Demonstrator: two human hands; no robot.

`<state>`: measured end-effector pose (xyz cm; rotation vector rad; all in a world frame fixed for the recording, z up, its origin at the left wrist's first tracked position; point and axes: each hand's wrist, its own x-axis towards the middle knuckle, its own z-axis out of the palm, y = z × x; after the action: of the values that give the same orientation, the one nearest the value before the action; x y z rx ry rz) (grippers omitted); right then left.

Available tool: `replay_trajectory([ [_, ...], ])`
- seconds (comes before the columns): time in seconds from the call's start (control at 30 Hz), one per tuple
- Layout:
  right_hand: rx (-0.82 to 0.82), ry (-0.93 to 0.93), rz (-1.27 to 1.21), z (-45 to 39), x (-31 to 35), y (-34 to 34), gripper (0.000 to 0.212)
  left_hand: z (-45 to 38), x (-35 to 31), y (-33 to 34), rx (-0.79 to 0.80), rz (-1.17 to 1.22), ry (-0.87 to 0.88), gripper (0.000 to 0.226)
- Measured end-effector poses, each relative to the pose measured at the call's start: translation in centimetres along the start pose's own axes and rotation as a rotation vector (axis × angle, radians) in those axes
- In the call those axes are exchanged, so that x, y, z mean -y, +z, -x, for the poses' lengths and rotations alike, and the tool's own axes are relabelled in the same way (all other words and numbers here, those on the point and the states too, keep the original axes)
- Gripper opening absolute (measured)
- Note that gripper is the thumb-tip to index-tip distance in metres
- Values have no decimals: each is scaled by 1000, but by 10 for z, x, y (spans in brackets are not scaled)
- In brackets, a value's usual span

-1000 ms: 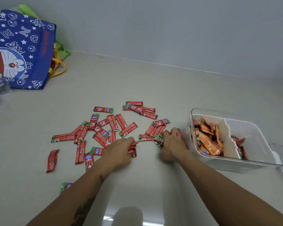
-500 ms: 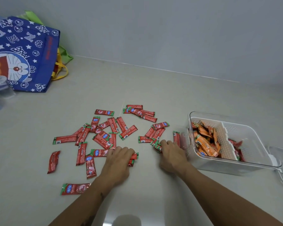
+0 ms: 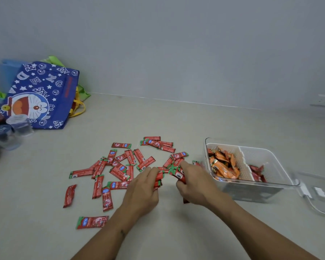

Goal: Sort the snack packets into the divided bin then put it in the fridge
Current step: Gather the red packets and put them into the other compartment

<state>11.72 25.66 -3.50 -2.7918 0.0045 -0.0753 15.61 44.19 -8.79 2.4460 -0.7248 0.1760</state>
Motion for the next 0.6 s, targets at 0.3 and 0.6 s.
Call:
replay_trajectory([
  [0.3, -255, 131, -15, 33, -86, -100, 19, -35, -84, -11, -107, 61, 126, 30],
  [0.6, -241, 285, 126, 41, -199, -128, 24, -52, -173, 20, -10, 79, 172, 23],
])
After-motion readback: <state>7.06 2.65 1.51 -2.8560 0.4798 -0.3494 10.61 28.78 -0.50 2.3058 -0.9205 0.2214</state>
